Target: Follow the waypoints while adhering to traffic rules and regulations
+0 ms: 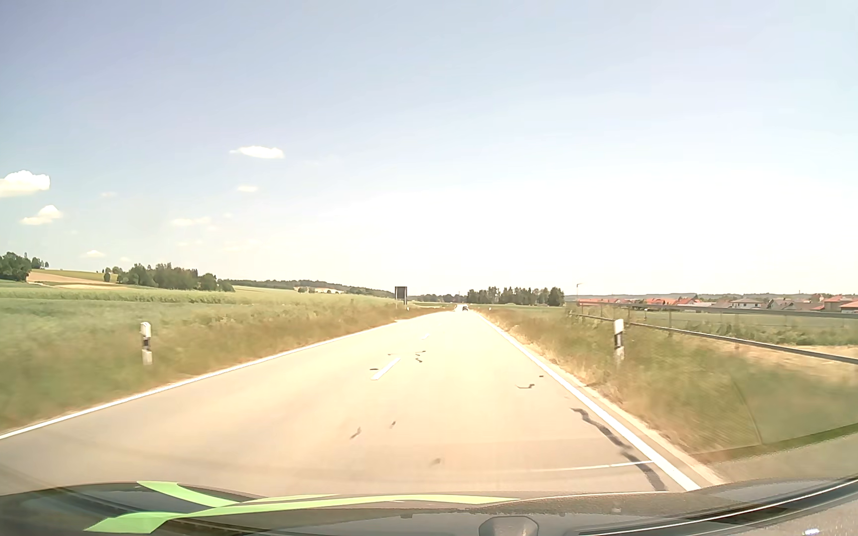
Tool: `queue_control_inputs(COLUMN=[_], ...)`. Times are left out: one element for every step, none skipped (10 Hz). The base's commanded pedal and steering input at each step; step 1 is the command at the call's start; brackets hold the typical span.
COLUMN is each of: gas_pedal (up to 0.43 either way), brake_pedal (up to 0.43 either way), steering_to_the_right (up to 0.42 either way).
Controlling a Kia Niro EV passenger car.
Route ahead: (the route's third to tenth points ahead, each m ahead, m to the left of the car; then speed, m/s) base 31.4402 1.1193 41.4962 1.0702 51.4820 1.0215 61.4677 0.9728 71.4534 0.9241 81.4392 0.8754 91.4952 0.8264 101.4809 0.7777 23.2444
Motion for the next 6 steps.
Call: queue_control_inputs(gas_pedal=[0.24,0.24,0.24,0.24,0.24,0.24], brake_pedal=[0.0,0.0,0.0,0.0,0.0,0.0], steering_to_the_right=[-0.001,-0.001,0.001,0.002,0.001,0.0])
